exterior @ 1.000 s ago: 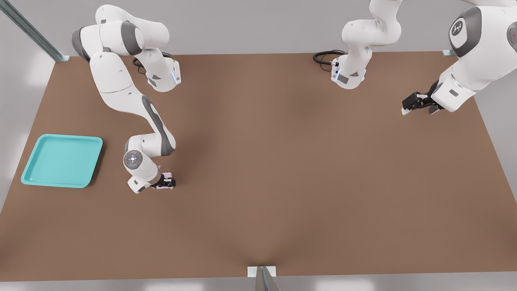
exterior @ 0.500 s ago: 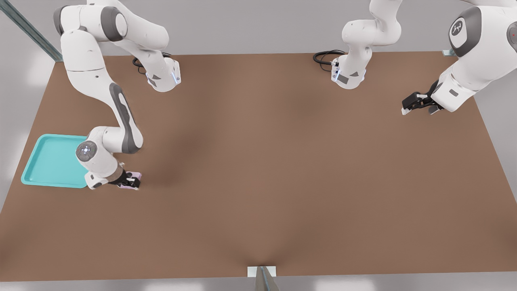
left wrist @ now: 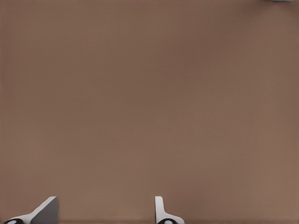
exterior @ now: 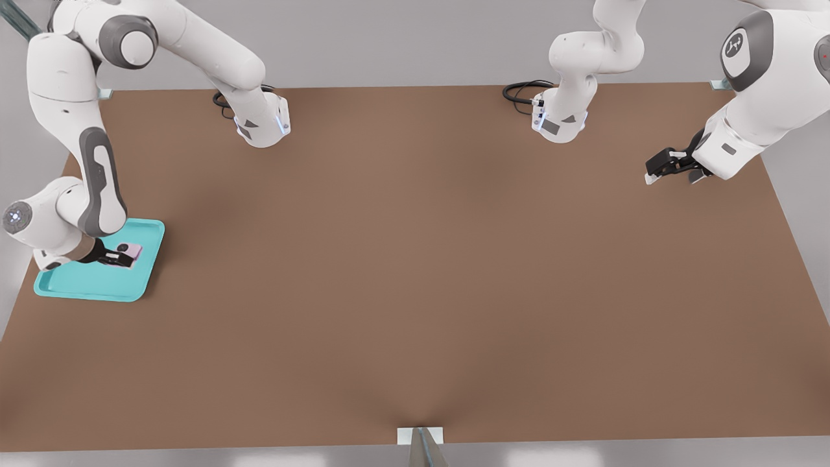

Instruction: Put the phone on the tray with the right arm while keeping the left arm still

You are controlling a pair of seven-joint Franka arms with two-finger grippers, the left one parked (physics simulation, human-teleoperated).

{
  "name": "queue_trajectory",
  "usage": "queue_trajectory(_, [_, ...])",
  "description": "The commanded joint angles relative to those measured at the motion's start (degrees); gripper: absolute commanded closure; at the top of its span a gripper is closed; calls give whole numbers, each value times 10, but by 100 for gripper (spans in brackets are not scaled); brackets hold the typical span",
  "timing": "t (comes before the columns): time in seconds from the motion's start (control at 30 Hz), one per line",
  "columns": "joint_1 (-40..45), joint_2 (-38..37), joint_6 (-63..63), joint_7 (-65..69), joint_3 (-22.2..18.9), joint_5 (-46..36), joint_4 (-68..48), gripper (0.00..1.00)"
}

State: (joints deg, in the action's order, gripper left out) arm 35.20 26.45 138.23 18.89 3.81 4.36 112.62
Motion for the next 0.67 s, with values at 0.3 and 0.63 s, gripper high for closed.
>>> queue_trajectory(0.3, [-325, -190, -392, -147, -41, 3, -228, 0])
queue_trajectory(0.63, [-377, -227, -426, -155, -85, -37, -241, 0])
